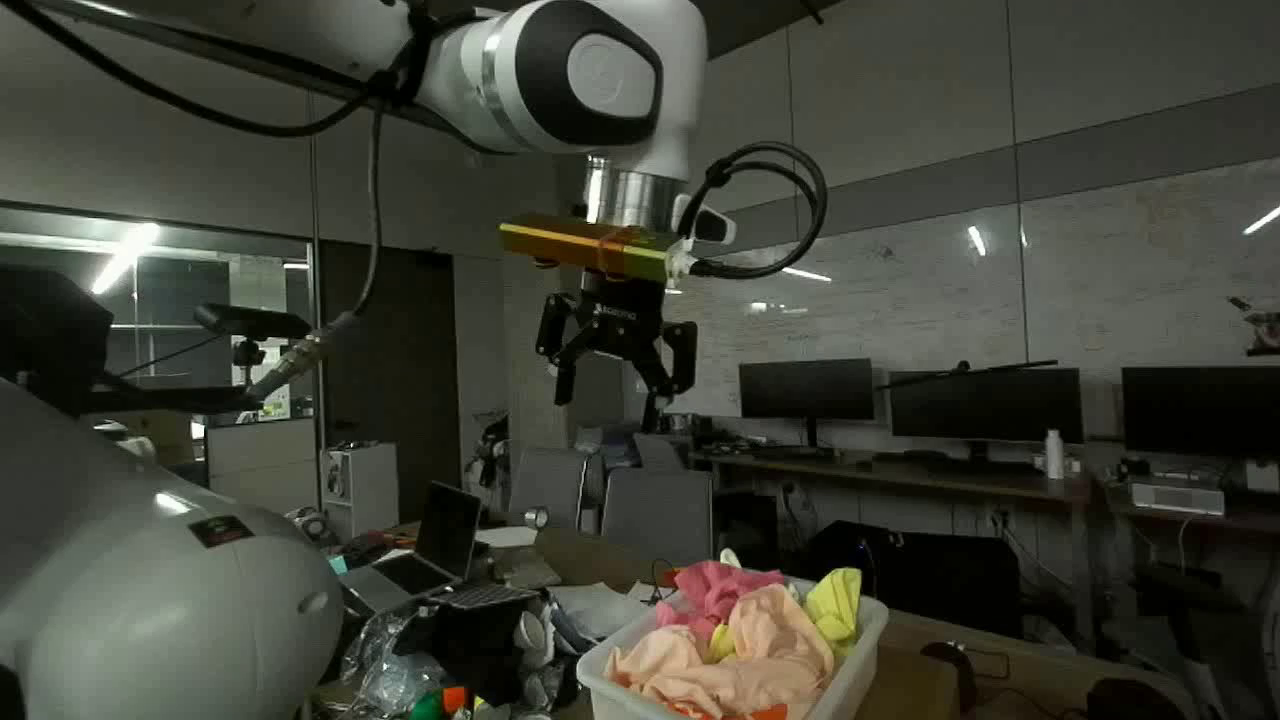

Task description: Pick up the fabrics from the plastic dish and put them on the table. Pick up the plastic dish from the box and put it on the table.

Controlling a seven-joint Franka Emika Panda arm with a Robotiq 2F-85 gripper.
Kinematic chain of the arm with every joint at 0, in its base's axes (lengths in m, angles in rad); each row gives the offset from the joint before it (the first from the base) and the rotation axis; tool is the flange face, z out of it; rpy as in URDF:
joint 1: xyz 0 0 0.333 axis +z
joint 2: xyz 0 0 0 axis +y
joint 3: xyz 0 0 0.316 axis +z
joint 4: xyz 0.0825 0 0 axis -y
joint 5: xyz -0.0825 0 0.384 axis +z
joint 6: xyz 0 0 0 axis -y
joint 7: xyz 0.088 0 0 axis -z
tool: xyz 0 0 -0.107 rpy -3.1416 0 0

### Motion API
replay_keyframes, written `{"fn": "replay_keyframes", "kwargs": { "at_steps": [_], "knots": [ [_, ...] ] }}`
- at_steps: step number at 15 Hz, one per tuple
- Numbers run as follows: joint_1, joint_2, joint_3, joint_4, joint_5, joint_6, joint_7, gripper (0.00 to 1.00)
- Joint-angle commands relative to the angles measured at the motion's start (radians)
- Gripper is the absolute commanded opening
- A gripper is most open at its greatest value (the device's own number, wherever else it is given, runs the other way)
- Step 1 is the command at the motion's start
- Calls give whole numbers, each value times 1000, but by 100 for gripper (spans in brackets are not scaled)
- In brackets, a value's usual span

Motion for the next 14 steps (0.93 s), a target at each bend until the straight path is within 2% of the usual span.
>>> {"fn": "replay_keyframes", "kwargs": {
  "at_steps": [1, 10, 14],
  "knots": [
    [-16, 5, 11, 6, 10, -2, -10, 100],
    [-4, 19, 23, 19, 0, 25, -20, 100],
    [38, 77, 52, 47, 14, 139, -51, 100]
  ]
}}
